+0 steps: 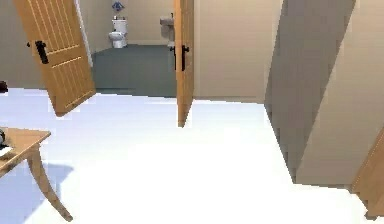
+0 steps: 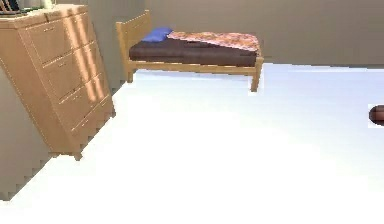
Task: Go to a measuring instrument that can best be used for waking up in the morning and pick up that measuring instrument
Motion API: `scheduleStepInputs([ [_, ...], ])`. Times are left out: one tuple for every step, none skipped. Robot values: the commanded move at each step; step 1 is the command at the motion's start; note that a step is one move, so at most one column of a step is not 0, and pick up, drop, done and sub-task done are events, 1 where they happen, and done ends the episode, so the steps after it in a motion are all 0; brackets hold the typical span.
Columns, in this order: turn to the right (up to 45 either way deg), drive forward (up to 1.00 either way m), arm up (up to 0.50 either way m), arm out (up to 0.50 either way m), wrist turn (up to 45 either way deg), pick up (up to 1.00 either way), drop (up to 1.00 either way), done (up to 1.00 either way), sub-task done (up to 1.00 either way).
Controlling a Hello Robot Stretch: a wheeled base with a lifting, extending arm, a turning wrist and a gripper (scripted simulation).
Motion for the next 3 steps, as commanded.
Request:
scheduleStepInputs([
  [0.0, 0.30, 0.00, 0.00, 0.0, 0.00, 0.00, 0.00, 0.00],
  [-45.0, 0.00, 0.00, 0.00, 0.0, 0.00, 0.00, 0.00, 0.00],
  [-45.0, 0.00, 0.00, 0.00, 0.0, 0.00, 0.00, 0.00, 0.00],
])
